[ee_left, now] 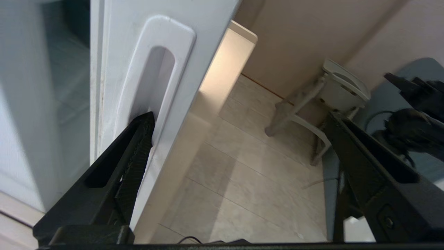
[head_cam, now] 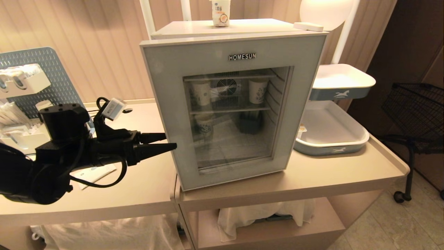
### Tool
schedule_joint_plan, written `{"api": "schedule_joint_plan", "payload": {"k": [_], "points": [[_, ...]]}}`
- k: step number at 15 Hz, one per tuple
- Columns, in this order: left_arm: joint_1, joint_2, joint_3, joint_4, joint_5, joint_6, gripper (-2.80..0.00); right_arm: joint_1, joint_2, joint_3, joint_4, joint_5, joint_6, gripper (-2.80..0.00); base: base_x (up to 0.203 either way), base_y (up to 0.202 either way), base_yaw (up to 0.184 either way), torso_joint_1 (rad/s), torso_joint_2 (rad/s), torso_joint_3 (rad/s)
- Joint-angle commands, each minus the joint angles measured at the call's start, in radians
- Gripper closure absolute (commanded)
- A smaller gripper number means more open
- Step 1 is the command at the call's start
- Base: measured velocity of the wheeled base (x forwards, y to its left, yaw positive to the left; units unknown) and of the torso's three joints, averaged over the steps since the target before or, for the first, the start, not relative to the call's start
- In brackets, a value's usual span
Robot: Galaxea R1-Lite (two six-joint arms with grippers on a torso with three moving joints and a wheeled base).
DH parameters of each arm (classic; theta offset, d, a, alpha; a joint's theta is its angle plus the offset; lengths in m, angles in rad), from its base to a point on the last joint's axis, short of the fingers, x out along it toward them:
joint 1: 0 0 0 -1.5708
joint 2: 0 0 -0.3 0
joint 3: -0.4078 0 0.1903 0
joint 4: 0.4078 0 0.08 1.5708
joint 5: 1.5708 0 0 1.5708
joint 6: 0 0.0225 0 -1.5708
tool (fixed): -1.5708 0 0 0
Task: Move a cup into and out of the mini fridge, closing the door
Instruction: Open the freezer door
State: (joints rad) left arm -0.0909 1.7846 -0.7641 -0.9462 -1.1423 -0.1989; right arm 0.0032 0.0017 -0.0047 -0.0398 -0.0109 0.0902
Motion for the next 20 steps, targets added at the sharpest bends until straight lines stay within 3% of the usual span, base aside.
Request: {"api": "schedule_joint_plan", "payload": {"k": [1, 5, 7, 10, 11, 14, 20], "points": [[0.000, -0.066, 0.041, -0.009, -0.027, 0.000, -2.80, 0.001, 0.000, 0.000, 0.000, 0.000, 0.000, 0.00, 0.000, 0.000, 0.000, 0.000, 0.00, 0.000], [0.000, -0.192, 0.177, -0.012, -0.070, -0.002, -2.80, 0.001, 0.000, 0.000, 0.000, 0.000, 0.002, 0.00, 0.000, 0.000, 0.000, 0.000, 0.00, 0.000], [0.016, -0.230, 0.234, -0.014, -0.060, -0.004, -2.80, 0.001, 0.000, 0.000, 0.000, 0.000, 0.002, 0.00, 0.000, 0.000, 0.000, 0.000, 0.00, 0.000], [0.091, -0.194, 0.227, -0.011, -0.020, -0.008, -2.80, 0.001, 0.000, 0.000, 0.000, 0.000, 0.002, 0.00, 0.000, 0.000, 0.000, 0.000, 0.00, 0.000], [0.104, -0.171, 0.219, -0.013, 0.002, -0.008, 0.00, 0.001, 0.000, 0.000, 0.000, 0.000, 0.002, 0.00, 0.000, 0.000, 0.000, 0.000, 0.00, 0.000], [0.134, -0.078, 0.194, -0.018, 0.034, 0.004, 0.00, 0.001, 0.000, 0.000, 0.000, 0.000, 0.002, 0.00, 0.000, 0.000, 0.000, 0.000, 0.00, 0.000], [0.107, 0.073, 0.075, -0.018, 0.043, 0.004, 0.00, 0.001, 0.000, 0.000, 0.000, 0.000, 0.002, 0.00, 0.000, 0.000, 0.000, 0.000, 0.00, 0.000]]}}
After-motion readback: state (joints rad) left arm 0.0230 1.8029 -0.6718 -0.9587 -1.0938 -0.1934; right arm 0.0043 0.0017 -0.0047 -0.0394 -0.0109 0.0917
